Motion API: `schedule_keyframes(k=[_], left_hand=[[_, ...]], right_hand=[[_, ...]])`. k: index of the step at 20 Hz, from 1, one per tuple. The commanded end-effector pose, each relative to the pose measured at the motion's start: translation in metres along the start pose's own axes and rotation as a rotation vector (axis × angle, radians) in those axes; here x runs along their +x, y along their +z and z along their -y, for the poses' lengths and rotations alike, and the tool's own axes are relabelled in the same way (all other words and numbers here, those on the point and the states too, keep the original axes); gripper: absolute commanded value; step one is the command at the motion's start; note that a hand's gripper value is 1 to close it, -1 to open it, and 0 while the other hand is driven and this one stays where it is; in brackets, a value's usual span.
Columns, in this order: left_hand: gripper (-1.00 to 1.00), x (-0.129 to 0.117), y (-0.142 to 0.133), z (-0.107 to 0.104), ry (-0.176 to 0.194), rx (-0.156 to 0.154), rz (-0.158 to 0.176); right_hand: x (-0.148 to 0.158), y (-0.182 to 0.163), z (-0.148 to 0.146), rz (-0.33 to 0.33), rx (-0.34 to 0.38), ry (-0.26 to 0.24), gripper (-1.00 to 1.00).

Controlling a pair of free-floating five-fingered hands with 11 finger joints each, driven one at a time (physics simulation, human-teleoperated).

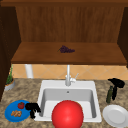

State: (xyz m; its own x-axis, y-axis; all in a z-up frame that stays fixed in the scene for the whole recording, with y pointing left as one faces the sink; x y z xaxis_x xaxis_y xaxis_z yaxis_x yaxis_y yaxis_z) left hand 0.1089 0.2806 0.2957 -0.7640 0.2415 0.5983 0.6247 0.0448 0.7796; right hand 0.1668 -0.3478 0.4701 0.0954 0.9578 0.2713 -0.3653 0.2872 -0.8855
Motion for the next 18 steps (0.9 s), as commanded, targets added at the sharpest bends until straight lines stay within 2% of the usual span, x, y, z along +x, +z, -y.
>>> schedule_keyframes(k=[1,6,18], left_hand=[[0.00,0.000,0.000,0.000,0.000,0.000,0.000],[0.00,0.000,0.000,0.000,0.000,0.000,0.000],[0.00,0.000,0.000,0.000,0.000,0.000,0.000]], right_hand=[[0.010,-0.008,0.001,-0.065,0.052,0.115,-1.00],[0.023,-0.017,0.004,-0.083,0.072,0.149,-1.00],[0.036,-0.045,0.013,-0.176,0.190,0.283,-1.00]])
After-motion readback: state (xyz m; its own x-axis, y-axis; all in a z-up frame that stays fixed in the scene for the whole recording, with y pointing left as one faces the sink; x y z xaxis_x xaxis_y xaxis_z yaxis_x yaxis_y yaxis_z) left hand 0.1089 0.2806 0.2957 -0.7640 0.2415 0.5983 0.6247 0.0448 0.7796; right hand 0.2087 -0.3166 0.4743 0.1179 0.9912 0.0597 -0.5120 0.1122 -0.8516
